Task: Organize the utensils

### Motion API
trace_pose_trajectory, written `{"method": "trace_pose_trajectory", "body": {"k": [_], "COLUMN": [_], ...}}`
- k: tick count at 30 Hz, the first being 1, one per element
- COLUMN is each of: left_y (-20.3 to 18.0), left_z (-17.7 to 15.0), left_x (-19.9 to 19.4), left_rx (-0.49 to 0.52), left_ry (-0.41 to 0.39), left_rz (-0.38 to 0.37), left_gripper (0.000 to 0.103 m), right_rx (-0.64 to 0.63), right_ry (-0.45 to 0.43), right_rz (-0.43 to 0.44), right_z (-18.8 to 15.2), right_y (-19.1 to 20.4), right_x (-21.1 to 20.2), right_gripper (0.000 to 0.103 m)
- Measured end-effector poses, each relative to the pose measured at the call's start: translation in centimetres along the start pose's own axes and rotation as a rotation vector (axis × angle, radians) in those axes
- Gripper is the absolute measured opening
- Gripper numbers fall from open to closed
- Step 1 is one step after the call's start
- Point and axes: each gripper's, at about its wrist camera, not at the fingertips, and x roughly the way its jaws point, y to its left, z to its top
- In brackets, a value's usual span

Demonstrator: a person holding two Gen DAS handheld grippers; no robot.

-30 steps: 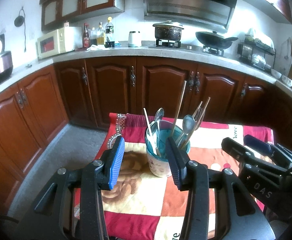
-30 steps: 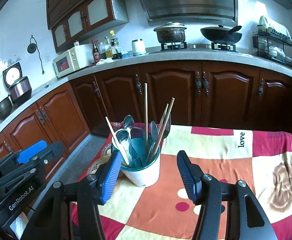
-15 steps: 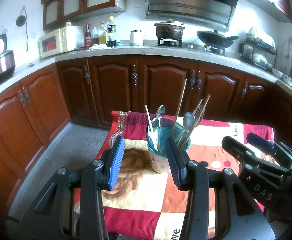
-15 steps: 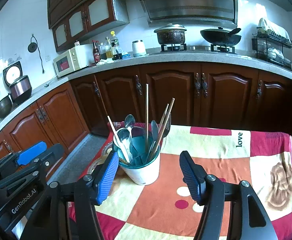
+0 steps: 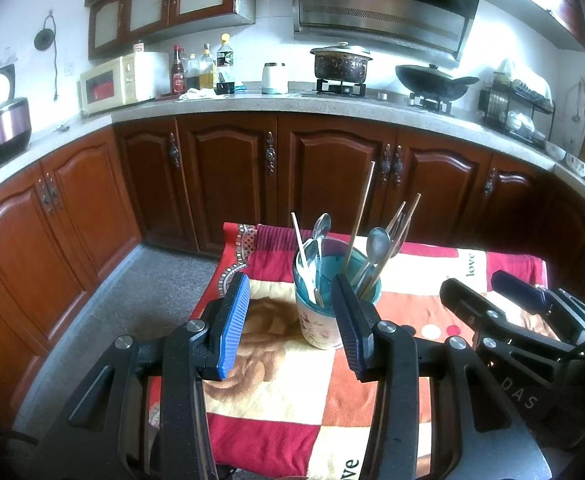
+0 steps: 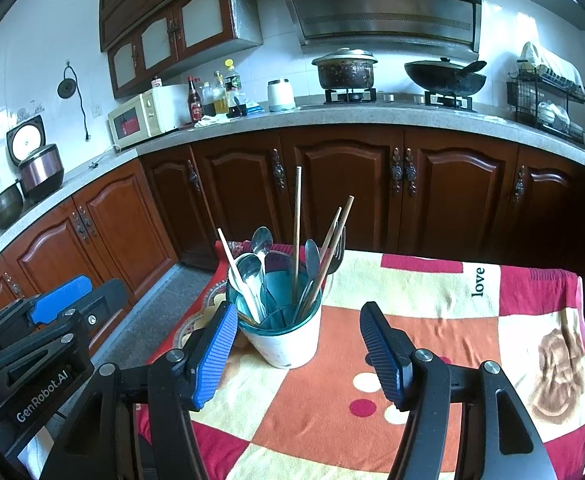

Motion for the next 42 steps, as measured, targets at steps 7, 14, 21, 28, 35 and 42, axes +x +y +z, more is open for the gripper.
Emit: {"method": "trace_pose_trajectory", "body": {"k": [7,14,21,28,35,42], "left_y": [0.1,0.1,-0.1,-0.4,-0.6,-0.8], "left_z": [0.3,0.5,0.8,1.0,1.0,0.9], "left_x": [-0.2,-0.3,-0.3,-0.2,-0.2,0.0], "left_rx": [-0.003,-0.005,-0.003,-0.003,-0.001,-0.002], "left_ry": [-0.001,-0.001,-0.001,0.000,0.000,0.004], "left_rz": [-0.007,-0.009,-0.013,-0.016,-0.015,-0.017], "left_gripper": [0.042,0.042,0.042,0.042,0.042,0.042], "right_rx": [0.002,-0.003,-0.005,-0.007,-0.005,-0.002], "right_ry": [-0.010,-0.015,-0.017,-0.013,-0.013,-0.007], "right_rz": [-0.003,-0.010,-0.015,-0.019,-0.018,-0.019], "right_z": [0.3,0.4,0.6,0.7,0.8,0.7], "right_y": [-0.2,-0.4,-0.6,-0.8,-0.9,-0.9], "right_x": [-0.1,-0.3,-0.5,-0.5,-0.4,-0.2], "right_gripper": [0.062,0.062,0.062,0.062,0.062,0.062]}}
